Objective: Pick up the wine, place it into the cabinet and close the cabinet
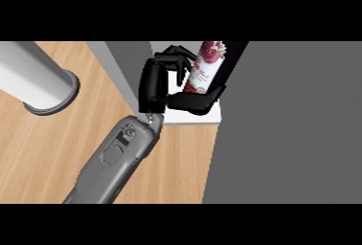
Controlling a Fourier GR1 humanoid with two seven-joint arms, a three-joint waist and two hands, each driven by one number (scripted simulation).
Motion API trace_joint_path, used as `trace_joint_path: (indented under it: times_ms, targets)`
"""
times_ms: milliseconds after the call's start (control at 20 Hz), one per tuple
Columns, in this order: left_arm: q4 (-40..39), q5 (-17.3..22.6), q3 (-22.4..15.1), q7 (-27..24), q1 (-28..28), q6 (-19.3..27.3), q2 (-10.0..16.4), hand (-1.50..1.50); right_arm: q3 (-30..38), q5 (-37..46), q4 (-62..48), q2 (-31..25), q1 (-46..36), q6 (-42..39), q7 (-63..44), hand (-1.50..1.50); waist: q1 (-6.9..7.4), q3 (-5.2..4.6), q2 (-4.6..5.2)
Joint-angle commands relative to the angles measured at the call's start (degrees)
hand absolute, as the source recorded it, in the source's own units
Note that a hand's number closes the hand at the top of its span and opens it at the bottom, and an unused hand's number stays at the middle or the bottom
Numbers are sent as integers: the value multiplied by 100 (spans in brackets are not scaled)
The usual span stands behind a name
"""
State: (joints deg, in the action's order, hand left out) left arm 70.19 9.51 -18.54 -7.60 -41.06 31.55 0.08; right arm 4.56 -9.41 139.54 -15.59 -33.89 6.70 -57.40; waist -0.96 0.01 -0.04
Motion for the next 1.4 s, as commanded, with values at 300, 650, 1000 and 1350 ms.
trace_joint_path:
  times_ms: [300,650,1000,1350]
  targets:
    - [-1242,340,-60,-964,-228,82,-8,150,218,-681,322,85,365,-247,142,-150,-23,1,19]
    - [-1921,961,-200,-1559,-315,81,-8,150,23,-418,500,206,219,-14,-61,-150,-71,-4,20]
    - [-2747,1146,-323,-1874,-497,46,-8,150,155,-585,670,123,186,-47,-258,-150,-85,-3,12]
    - [-3681,1310,-497,-2583,-590,131,-8,150,-152,-283,195,320,290,-138,269,-150,-61,-3,38]
